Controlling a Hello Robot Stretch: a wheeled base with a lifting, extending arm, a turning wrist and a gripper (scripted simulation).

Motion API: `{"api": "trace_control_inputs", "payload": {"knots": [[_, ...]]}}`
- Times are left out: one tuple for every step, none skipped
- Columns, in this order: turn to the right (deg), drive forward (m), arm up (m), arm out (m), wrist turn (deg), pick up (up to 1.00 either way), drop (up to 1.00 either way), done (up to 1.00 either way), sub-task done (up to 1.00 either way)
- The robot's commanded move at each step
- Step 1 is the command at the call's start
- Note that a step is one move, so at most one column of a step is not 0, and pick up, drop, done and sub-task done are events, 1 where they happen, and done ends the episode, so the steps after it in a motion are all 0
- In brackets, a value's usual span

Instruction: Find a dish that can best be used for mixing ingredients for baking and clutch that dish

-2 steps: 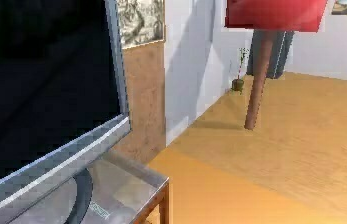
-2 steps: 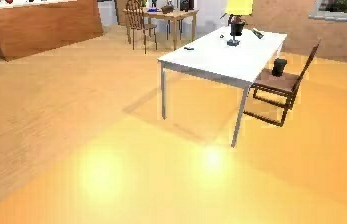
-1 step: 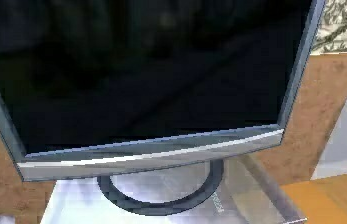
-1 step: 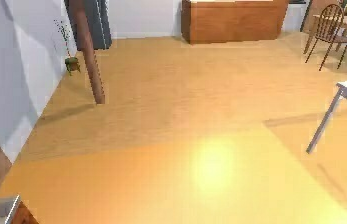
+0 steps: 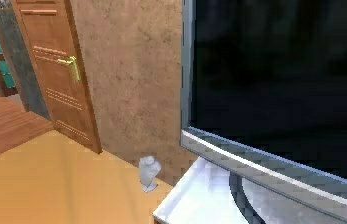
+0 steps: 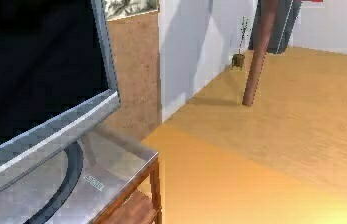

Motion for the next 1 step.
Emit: {"api": "trace_control_inputs", "payload": {"knots": [[-18.0,0.00,0.00,0.00,0.0,0.00,0.00,0.00,0.00]]}}
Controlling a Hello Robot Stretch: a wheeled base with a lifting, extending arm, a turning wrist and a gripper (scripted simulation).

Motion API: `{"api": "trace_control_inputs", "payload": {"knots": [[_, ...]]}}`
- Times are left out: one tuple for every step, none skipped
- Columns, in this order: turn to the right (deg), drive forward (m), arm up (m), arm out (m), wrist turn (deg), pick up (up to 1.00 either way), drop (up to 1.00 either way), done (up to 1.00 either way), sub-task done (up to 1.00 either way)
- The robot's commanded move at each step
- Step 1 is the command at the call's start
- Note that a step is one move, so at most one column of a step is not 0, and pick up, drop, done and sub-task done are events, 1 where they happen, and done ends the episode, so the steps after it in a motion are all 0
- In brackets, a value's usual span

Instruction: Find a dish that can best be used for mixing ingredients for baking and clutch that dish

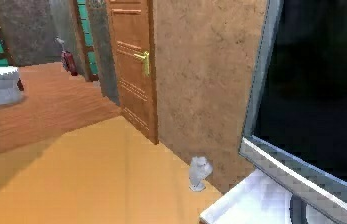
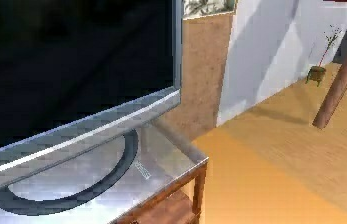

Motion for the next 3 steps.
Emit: {"api": "trace_control_inputs", "payload": {"knots": [[45.0,0.00,0.00,0.00,0.0,0.00,0.00,0.00,0.00],[45.0,0.00,0.00,0.00,0.0,0.00,0.00,0.00,0.00],[36.0,0.00,0.00,0.00,0.0,0.00,0.00,0.00,0.00]]}}
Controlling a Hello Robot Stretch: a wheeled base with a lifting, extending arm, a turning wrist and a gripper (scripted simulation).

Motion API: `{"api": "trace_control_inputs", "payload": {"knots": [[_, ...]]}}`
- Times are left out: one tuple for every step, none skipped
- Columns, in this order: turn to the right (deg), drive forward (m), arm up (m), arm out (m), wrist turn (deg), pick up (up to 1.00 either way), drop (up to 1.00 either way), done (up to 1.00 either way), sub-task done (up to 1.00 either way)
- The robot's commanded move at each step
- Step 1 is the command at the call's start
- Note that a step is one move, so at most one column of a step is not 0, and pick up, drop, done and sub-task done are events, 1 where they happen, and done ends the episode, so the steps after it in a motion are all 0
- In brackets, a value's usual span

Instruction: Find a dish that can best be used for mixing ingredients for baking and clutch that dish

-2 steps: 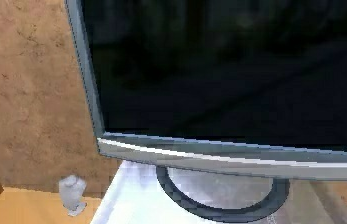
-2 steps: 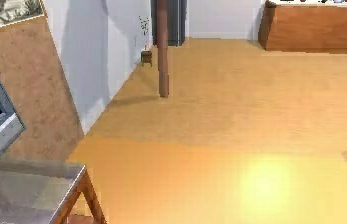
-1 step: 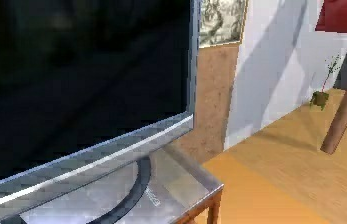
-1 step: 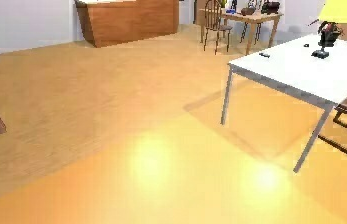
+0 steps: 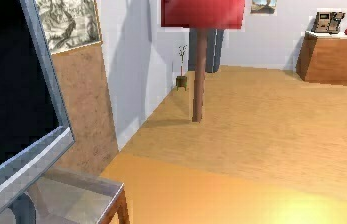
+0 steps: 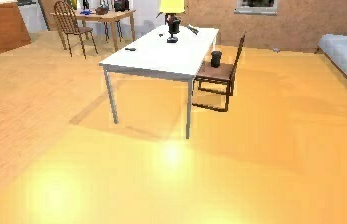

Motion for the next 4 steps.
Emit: {"api": "trace_control_inputs", "payload": {"knots": [[3.0,0.00,0.00,0.00,0.0,0.00,0.00,0.00,0.00],[0.0,0.75,0.00,0.00,0.0,0.00,0.00,0.00,0.00],[-6.0,0.00,0.00,0.00,0.0,0.00,0.00,0.00,0.00],[0.0,0.15,0.00,0.00,0.0,0.00,0.00,0.00,0.00]]}}
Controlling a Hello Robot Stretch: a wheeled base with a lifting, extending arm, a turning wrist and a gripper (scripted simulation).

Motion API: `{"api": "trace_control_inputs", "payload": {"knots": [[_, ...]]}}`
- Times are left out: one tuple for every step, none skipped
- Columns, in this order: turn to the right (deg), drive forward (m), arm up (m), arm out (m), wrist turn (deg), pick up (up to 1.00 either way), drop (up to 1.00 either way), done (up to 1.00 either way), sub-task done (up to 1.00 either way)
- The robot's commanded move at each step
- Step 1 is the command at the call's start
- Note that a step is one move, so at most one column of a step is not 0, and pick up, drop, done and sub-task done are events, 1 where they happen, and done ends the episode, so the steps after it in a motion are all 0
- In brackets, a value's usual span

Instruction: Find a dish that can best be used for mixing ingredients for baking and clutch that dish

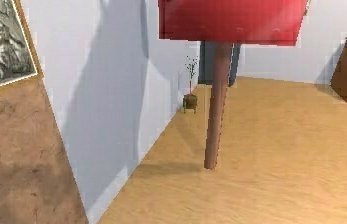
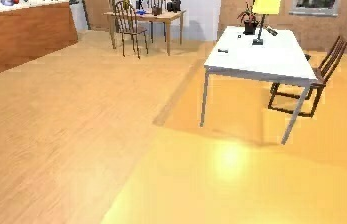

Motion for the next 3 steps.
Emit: {"api": "trace_control_inputs", "payload": {"knots": [[45.0,0.00,0.00,0.00,0.0,0.00,0.00,0.00,0.00],[45.0,0.00,0.00,0.00,0.0,0.00,0.00,0.00,0.00],[45.0,0.00,0.00,0.00,0.0,0.00,0.00,0.00,0.00]]}}
